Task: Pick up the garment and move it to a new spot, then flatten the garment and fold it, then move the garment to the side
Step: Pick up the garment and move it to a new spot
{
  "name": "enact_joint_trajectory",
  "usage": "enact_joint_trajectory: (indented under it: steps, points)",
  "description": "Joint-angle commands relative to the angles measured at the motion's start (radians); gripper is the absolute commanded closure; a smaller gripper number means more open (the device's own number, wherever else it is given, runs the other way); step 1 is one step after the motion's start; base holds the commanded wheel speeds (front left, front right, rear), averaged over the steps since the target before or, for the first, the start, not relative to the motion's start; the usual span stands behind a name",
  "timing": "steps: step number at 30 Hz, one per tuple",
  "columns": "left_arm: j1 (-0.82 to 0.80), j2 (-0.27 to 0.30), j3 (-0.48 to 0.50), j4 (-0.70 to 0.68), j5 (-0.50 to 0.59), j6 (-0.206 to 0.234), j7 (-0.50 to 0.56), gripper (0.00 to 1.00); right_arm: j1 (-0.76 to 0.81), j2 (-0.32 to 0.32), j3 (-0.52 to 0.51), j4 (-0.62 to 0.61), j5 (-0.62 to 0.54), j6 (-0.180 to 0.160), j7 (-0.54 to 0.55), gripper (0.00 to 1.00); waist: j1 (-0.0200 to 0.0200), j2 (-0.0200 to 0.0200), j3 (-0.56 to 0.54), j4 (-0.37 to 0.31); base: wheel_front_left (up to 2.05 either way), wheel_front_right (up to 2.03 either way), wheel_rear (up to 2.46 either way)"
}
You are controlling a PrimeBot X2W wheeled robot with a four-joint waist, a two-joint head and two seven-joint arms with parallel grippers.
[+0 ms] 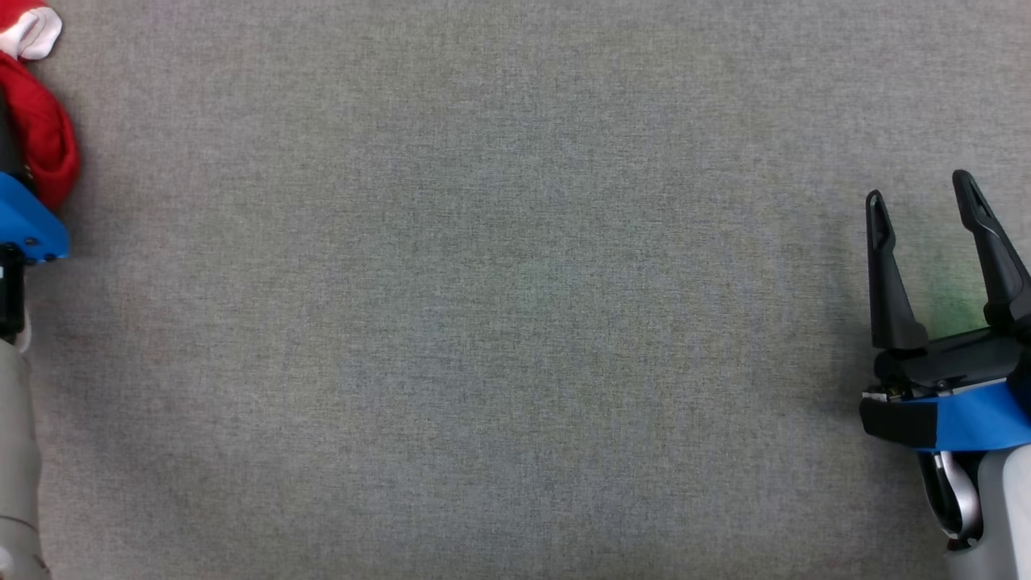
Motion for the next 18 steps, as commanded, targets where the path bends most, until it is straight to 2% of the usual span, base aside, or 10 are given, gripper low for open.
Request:
enact_joint_trajectory:
  steps: [1,5,6,7,8,9,18]
  points:
    - [-0.009,-0.003,-0.008,0.022,-0.004,-0.005,0.013,0.0,-0.016,-0.002,-0.002,-0.006,-0.006,-0.001,0.001,0.0,-0.0002,0.0,0.004,0.004,0.0,0.0,0.0]
    - [-0.034,-0.014,-0.022,0.101,-0.03,-0.015,0.098,0.0,-0.022,-0.001,0.004,-0.002,-0.006,-0.001,0.0,0.0,-0.0002,0.0,0.006,0.01,0.0,0.0,0.0]
    - [-0.038,-0.016,-0.026,0.121,-0.038,-0.016,0.124,0.2,-0.024,-0.001,0.006,0.0,-0.006,-0.001,-0.001,0.0,-0.0002,0.0,0.005,0.01,0.0,0.0,0.0]
    - [-0.043,-0.016,-0.031,0.133,-0.043,-0.017,0.141,0.56,-0.027,0.0,0.008,0.002,-0.006,-0.001,-0.002,0.0,-0.0002,0.0,0.004,0.01,0.0,0.0,0.0]
    - [-0.047,-0.015,-0.036,0.141,-0.047,-0.019,0.148,0.72,-0.029,0.0,0.009,0.004,-0.004,-0.001,-0.003,0.0,-0.0002,0.0,0.003,0.01,0.0,0.0,0.0]
    - [-0.051,-0.013,-0.04,0.147,-0.052,-0.02,0.154,1.0,-0.031,0.001,0.01,0.007,-0.003,-0.001,-0.005,0.0,-0.0002,0.0,0.001,0.009,0.0,0.0,0.0]
    - [-0.071,0.023,-0.093,0.124,-0.069,-0.022,0.062,1.0,-0.025,0.029,0.012,0.052,0.007,-0.001,-0.031,0.0,-0.0002,0.0,-0.055,-0.016,0.0,0.0,0.0]
